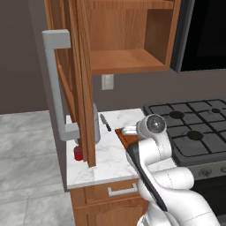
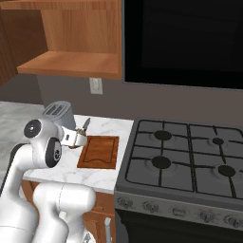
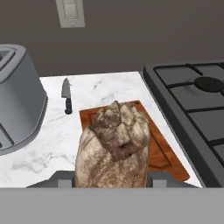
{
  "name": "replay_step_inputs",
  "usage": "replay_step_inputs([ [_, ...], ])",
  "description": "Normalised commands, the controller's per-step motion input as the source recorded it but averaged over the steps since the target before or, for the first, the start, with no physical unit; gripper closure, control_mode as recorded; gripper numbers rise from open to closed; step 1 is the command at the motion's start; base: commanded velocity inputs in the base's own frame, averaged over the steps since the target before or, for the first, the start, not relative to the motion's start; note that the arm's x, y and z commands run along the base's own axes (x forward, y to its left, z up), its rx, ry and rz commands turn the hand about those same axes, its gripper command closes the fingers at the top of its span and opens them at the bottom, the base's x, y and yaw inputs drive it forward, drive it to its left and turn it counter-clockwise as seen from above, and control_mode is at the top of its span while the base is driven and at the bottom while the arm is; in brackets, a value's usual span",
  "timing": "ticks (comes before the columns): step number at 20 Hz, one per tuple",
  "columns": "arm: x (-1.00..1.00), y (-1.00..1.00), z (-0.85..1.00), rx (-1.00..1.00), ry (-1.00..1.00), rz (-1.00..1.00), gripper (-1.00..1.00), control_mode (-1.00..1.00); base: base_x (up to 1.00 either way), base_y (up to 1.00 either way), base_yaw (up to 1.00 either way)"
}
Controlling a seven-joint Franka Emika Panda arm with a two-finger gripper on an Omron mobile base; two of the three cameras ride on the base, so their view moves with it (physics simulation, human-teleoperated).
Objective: Pick the bread, place it on the cutting board, pick the jam, place it on the counter, and close the cabinet.
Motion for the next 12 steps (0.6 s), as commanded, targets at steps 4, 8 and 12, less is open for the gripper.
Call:
replay_step_inputs([
  [4,0.2,0.0,-0.27,0.0,-0.07,0.0,1.0,-1.0,0.0,0.0,0.0],
  [8,0.2,0.0,-0.29,0.0,-0.06,0.0,1.0,-1.0,0.0,0.0,0.0],
  [12,0.13,0.0,-0.28,0.0,-0.05,0.0,1.0,-1.0,0.0,0.0,0.0],
])
